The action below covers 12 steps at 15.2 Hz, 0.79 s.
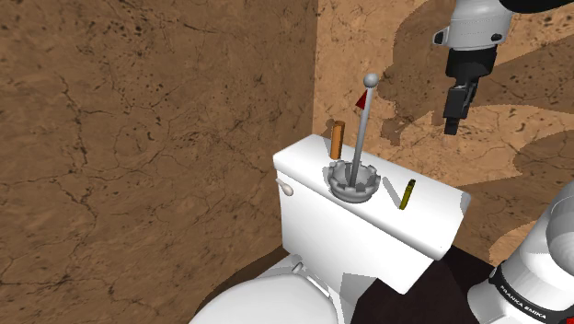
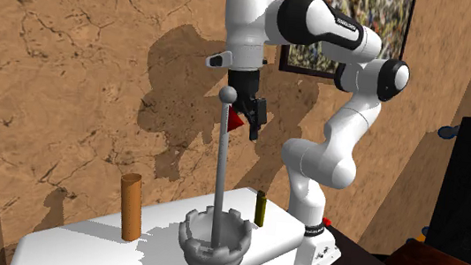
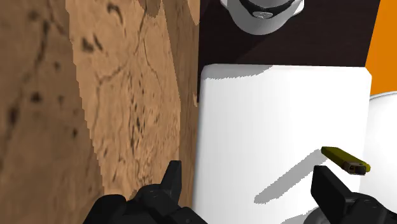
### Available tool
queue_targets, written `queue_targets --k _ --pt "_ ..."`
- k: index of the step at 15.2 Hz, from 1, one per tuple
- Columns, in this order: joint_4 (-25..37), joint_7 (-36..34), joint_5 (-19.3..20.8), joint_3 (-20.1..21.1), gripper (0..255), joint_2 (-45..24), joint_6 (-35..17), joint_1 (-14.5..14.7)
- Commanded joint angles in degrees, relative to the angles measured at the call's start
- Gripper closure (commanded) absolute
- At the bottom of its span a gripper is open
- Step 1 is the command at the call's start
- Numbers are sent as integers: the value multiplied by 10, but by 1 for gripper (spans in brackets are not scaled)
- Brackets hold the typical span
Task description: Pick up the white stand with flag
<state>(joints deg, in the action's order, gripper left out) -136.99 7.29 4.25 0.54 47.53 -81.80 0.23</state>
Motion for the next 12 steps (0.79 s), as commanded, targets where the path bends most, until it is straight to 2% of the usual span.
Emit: queue_targets --k 1,12 --pt "0 0 0 0 0 0 0 0" --pt "247 -15 4 98 0 -187 59 41"
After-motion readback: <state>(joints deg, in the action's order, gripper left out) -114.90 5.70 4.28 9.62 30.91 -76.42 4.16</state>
